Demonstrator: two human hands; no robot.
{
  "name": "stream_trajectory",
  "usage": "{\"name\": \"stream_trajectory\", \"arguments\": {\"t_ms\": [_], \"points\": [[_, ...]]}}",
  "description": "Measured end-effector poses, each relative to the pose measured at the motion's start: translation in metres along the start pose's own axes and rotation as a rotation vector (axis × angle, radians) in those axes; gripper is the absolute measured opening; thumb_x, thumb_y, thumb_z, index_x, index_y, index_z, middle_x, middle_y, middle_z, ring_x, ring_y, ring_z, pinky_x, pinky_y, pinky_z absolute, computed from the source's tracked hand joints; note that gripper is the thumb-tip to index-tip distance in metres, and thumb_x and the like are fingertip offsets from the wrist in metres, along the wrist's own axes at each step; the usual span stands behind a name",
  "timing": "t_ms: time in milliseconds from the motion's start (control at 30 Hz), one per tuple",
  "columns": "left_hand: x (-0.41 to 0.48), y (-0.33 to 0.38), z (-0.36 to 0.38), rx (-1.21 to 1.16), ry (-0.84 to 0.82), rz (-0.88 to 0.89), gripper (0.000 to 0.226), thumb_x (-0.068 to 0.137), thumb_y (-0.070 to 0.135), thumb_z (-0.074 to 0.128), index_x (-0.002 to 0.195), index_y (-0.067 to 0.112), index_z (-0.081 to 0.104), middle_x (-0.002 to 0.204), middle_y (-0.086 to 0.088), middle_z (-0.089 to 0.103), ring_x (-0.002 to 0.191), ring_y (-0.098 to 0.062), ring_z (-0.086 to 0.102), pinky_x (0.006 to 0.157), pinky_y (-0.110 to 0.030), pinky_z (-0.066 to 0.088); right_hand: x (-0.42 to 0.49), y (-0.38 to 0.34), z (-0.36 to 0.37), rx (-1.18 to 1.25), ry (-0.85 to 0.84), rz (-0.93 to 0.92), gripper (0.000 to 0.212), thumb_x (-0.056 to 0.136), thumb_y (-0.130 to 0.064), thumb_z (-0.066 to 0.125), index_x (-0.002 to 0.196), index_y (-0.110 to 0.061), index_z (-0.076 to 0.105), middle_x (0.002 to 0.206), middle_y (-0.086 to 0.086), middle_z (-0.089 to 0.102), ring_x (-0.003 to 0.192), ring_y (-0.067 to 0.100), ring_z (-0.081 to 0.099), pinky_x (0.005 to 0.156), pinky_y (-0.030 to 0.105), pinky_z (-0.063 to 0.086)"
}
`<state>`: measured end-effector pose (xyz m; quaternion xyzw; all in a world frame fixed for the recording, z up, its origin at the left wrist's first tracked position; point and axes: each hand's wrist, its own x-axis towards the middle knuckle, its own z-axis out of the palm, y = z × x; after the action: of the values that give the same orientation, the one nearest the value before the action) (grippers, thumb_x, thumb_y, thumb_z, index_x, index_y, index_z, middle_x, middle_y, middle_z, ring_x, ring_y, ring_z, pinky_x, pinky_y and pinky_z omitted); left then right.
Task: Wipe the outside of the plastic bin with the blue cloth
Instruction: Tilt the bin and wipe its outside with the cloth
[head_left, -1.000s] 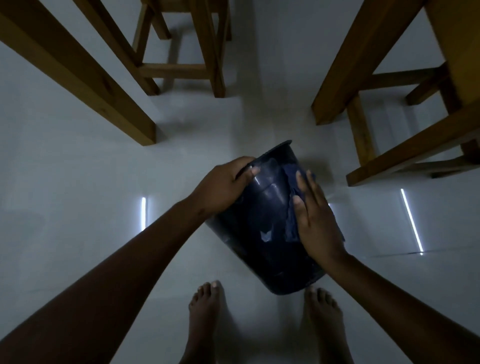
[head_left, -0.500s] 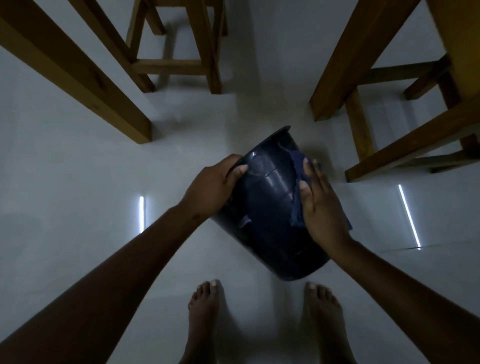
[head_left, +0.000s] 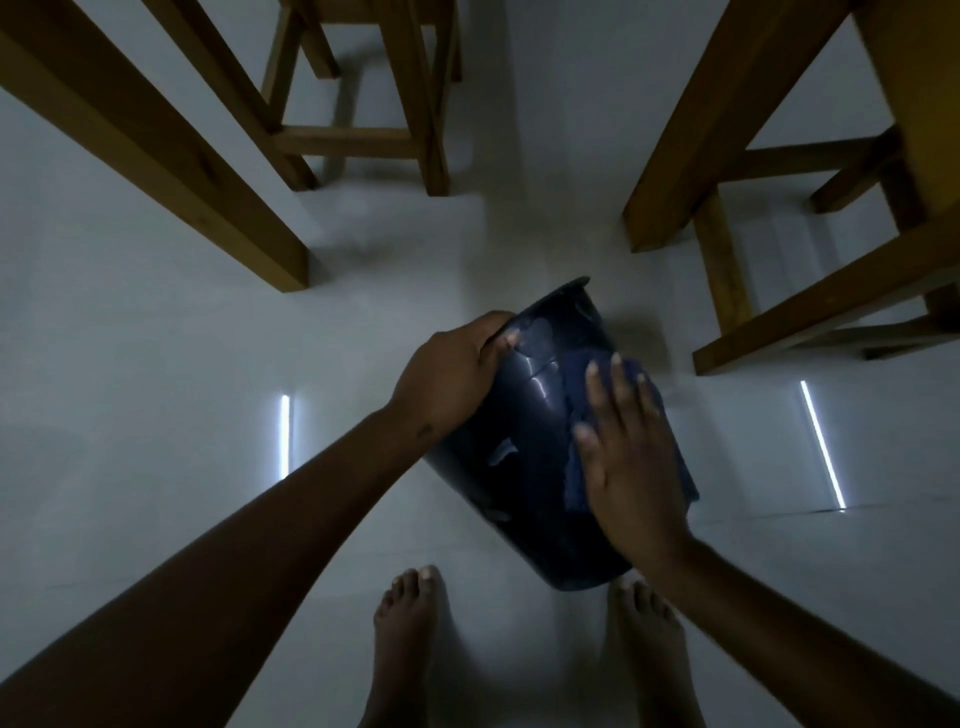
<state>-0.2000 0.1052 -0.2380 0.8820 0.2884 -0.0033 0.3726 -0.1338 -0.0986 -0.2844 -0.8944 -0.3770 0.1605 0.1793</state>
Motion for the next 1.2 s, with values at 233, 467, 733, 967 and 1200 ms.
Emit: {"name": "stream_trajectory", "arguments": {"t_ms": [233, 467, 733, 967, 1200], "points": [[-0.016, -0.021, -0.013, -0.118, -0.141, 0.0, 0.022, 0.098, 0.038, 0.046, 0.115, 0.033, 0.059, 0.096, 0.021, 0.064, 0.084, 0.006, 0.061, 0.069, -0.002, 0.042, 0.023, 0.006, -0.007, -0.041, 0.033, -0.155, 0.058, 0.098, -0.05, 0.02, 0.153, -0.032, 0.008, 0.163, 0.003, 0.008, 0.149, 0.03, 0.007, 0.115, 0.055, 0.026], [-0.008, 0.004, -0.002, 0.119, 0.045, 0.024, 0.025, 0.098, 0.047, 0.042, 0.105, 0.034, 0.061, 0.094, 0.009, 0.072, 0.084, -0.015, 0.066, 0.071, -0.025, 0.045, -0.016, -0.002, 0.007, 0.32, -0.02, 0.112, 0.053, 0.099, -0.052, 0.013, 0.15, -0.044, 0.0, 0.163, -0.009, 0.001, 0.15, 0.017, 0.004, 0.116, 0.053, 0.026], [-0.003, 0.011, -0.003, 0.049, -0.071, 0.051, 0.027, 0.1, 0.042, 0.038, 0.115, 0.034, 0.059, 0.106, 0.007, 0.072, 0.094, -0.016, 0.066, 0.086, -0.033, 0.052, 0.019, 0.001, 0.001, 0.364, 0.024, 0.016, 0.053, 0.1, -0.051, 0.017, 0.15, -0.042, 0.002, 0.162, -0.01, -0.004, 0.15, 0.016, 0.001, 0.118, 0.049, 0.023], [-0.009, 0.007, -0.001, 0.098, -0.019, 0.064, 0.032, 0.097, 0.047, 0.035, 0.113, 0.035, 0.059, 0.105, 0.005, 0.073, 0.093, -0.021, 0.068, 0.083, -0.035, 0.053, -0.047, -0.016, 0.019, -0.039, -0.083, -0.257, 0.053, 0.099, -0.051, 0.005, 0.151, -0.04, 0.001, 0.163, 0.0, 0.003, 0.149, 0.031, -0.001, 0.115, 0.057, 0.017], [0.001, 0.011, 0.001, 0.071, -0.021, 0.028, 0.028, 0.101, 0.04, 0.037, 0.115, 0.033, 0.061, 0.107, 0.006, 0.072, 0.093, -0.015, 0.066, 0.078, -0.024, 0.046, -0.002, -0.009, 0.004, 0.193, 0.013, 0.035, 0.057, 0.098, -0.054, 0.004, 0.152, -0.038, 0.001, 0.163, -0.007, -0.004, 0.15, 0.017, -0.006, 0.114, 0.056, 0.026]]}}
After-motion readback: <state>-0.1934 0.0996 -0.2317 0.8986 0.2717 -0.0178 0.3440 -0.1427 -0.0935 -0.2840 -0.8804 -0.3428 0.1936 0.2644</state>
